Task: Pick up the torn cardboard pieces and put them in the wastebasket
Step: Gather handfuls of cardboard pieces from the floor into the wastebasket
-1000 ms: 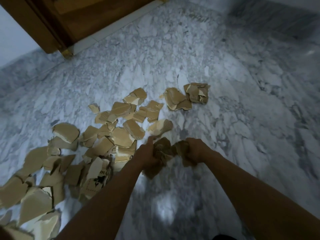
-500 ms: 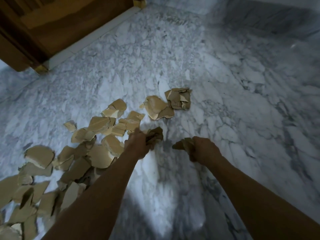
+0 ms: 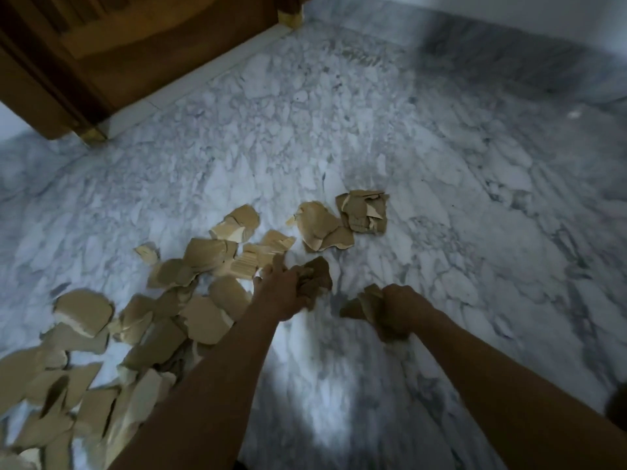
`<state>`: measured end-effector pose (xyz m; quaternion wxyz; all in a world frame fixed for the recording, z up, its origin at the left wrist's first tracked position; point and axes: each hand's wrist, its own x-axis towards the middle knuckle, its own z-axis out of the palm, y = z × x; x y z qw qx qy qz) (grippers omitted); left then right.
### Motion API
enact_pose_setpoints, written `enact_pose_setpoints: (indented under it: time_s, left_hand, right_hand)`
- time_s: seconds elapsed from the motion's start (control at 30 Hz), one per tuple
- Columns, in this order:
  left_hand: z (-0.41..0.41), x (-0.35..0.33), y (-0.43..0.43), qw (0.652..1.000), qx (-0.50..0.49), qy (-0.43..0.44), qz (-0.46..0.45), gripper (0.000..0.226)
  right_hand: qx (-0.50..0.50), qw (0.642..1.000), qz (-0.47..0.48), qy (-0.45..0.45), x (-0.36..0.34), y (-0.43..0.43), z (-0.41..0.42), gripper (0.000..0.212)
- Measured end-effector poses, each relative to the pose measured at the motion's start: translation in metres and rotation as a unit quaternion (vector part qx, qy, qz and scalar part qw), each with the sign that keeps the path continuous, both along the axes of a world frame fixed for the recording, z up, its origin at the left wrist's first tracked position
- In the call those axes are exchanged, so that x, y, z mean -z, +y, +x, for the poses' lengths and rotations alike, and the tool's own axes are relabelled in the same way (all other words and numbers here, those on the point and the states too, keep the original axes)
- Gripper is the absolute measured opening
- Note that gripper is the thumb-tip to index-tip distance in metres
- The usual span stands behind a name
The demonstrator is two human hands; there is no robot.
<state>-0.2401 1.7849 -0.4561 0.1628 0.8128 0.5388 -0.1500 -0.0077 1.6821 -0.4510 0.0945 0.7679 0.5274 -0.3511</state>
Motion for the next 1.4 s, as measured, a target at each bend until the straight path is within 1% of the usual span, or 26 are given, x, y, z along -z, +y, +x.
enact_pose_setpoints:
  time_s: [0.07,0.13,0.17,0.23,0.33,0.37,0.4,0.5,0.57,0.67,0.73,0.8,0.87,0.93,0.97,1.0,1.03,1.07,1.1,1.13,1.2,1.23,1.27,1.3,1.33,1.4]
  left_hand:
    - [-0.005,0.006,0.000,1.000,0.017,0.004,-0.003,0.079]
    - [-0.008,0.011,0.005,0.998,0.060,0.000,0.006,0.082]
    - [-0.009,0.017,0.009,0.996,0.087,-0.016,-0.008,0.087]
    - [-0.009,0.023,0.016,0.990,0.099,-0.060,-0.075,0.099]
    - [-0.010,0.026,0.027,0.982,0.097,-0.093,-0.133,0.107]
    - [-0.008,0.028,0.030,0.979,0.102,-0.104,-0.141,0.104]
    - [-0.006,0.030,0.033,0.977,0.105,-0.110,-0.147,0.100]
    - [0.000,0.033,0.039,0.976,0.120,-0.098,-0.152,0.086]
    - [0.003,0.033,0.040,0.979,0.097,-0.099,-0.151,0.072]
    - [0.007,0.029,0.037,0.980,0.072,-0.097,-0.156,0.067]
    - [0.007,0.021,0.034,0.985,0.050,-0.101,-0.131,0.057]
    - [0.006,0.019,0.029,0.987,0.048,-0.104,-0.114,0.050]
    - [0.003,0.011,0.020,0.990,0.032,-0.094,-0.103,0.053]
    - [0.000,0.001,0.011,0.987,0.015,-0.105,-0.119,0.065]
    - [-0.001,-0.004,0.009,0.982,0.007,-0.120,-0.146,0.065]
    - [0.000,-0.011,0.010,0.974,-0.005,-0.127,-0.186,0.058]
    - [0.003,-0.019,0.014,0.964,-0.022,-0.136,-0.229,0.049]
    - [0.006,-0.023,0.022,0.958,-0.043,-0.132,-0.252,0.045]
    - [0.010,-0.028,0.033,0.960,-0.053,-0.122,-0.247,0.045]
    - [0.016,-0.035,0.046,0.966,-0.051,-0.110,-0.229,0.046]
    - [0.036,-0.044,0.070,0.975,-0.024,-0.137,-0.174,0.047]
    - [0.047,-0.044,0.082,0.978,-0.012,-0.150,-0.143,0.050]
    - [0.059,-0.045,0.089,0.982,-0.005,-0.148,-0.119,0.057]
    - [0.070,-0.041,0.093,0.985,0.005,-0.137,-0.101,0.065]
    - [0.081,-0.034,0.095,0.990,0.015,-0.112,-0.087,0.071]
    - [0.095,-0.019,0.088,0.995,0.022,-0.066,-0.072,0.070]
  right_hand:
    - [0.059,0.998,-0.010,0.037,-0.020,0.031,0.006,0.040]
    - [0.095,0.994,0.026,0.055,-0.044,0.072,0.007,0.044]
    - [0.092,0.993,0.047,0.059,-0.054,0.093,0.007,0.048]
    - [0.064,0.993,0.067,0.068,-0.067,0.135,-0.001,0.054]
    - [0.022,0.998,0.050,0.036,-0.067,0.186,-0.022,0.071]
    - [0.013,0.999,0.044,0.018,-0.056,0.199,-0.027,0.077]
    - [0.001,0.999,0.039,-0.005,-0.047,0.208,-0.034,0.077]
    - [-0.060,0.993,0.044,-0.090,-0.011,0.216,-0.057,0.065]
    - [-0.059,0.992,0.069,-0.092,0.008,0.213,-0.066,0.055]
    - [-0.049,0.984,0.144,-0.097,0.012,0.206,-0.074,0.055]
    - [-0.059,0.980,0.185,-0.037,0.004,0.201,-0.074,0.060]
    - [-0.068,0.979,0.187,0.050,-0.010,0.196,-0.071,0.064]
    - [-0.078,0.972,0.194,0.107,-0.028,0.187,-0.060,0.062]
    - [-0.035,0.962,0.227,0.145,-0.051,0.182,-0.035,0.068]
    - [-0.006,0.961,0.235,0.148,-0.061,0.181,-0.017,0.072]
    - [0.012,0.965,0.230,0.124,-0.069,0.180,0.003,0.070]
    - [0.017,0.972,0.220,0.078,-0.074,0.180,0.025,0.061]
    - [0.015,0.980,0.196,0.011,-0.077,0.178,0.045,0.046]
    - [0.013,0.983,0.174,-0.052,-0.079,0.172,0.062,0.033]
    - [0.016,0.983,0.152,-0.103,-0.075,0.164,0.076,0.028]
    - [0.010,0.976,0.131,-0.176,-0.061,0.139,0.092,0.029]
    - [-0.001,0.974,0.123,-0.190,-0.050,0.125,0.096,0.029]
    - [-0.015,0.977,0.106,-0.182,-0.036,0.110,0.096,0.030]
    - [-0.028,0.984,0.094,-0.150,-0.021,0.096,0.094,0.032]
    - [-0.023,0.988,0.093,-0.119,-0.007,0.084,0.092,0.034]
    - [0.020,0.991,0.093,-0.092,0.012,0.074,0.095,0.036]
